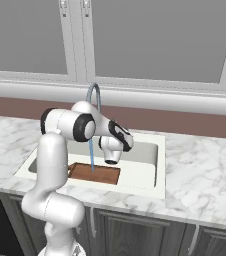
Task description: Turn on the sink faucet with hot water and rinse the cutting board for ten seconds, then turn off the faucet. Push the cutting board to reach the water if necessary.
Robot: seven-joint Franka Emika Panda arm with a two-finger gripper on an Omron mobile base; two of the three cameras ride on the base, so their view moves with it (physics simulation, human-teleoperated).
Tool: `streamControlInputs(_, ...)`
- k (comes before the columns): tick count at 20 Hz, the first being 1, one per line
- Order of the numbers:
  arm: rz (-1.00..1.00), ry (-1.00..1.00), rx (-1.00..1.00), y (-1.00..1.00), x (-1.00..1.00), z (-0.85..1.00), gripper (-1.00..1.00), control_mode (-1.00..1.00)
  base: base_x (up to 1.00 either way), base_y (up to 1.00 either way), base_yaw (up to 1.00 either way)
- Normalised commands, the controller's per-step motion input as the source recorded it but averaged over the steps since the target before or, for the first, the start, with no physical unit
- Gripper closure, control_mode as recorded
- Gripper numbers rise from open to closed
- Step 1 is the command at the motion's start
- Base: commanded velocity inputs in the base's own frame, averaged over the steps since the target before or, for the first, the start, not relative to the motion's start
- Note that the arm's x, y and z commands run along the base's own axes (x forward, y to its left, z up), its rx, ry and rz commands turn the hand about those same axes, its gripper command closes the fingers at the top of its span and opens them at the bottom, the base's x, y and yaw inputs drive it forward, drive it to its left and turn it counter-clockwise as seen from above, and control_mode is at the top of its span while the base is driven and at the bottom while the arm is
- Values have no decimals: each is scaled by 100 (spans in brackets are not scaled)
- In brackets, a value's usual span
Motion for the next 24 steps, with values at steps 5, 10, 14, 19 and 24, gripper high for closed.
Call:
streamControlInputs(5, 0, 0, 0, 0, 0, 0, -100, -100, 0, 0, 0)
streamControlInputs(10, 0, 0, 0, 0, 0, 0, -100, -100, 0, 0, 0)
streamControlInputs(14, 0, 0, 0, 0, 0, 0, -100, -100, 0, 0, 0)
streamControlInputs(19, 0, 0, 0, 0, 0, 0, -100, -100, 0, 0, 0)
streamControlInputs(24, 0, 0, 0, 0, 0, -1, -100, -100, 0, 0, 0)
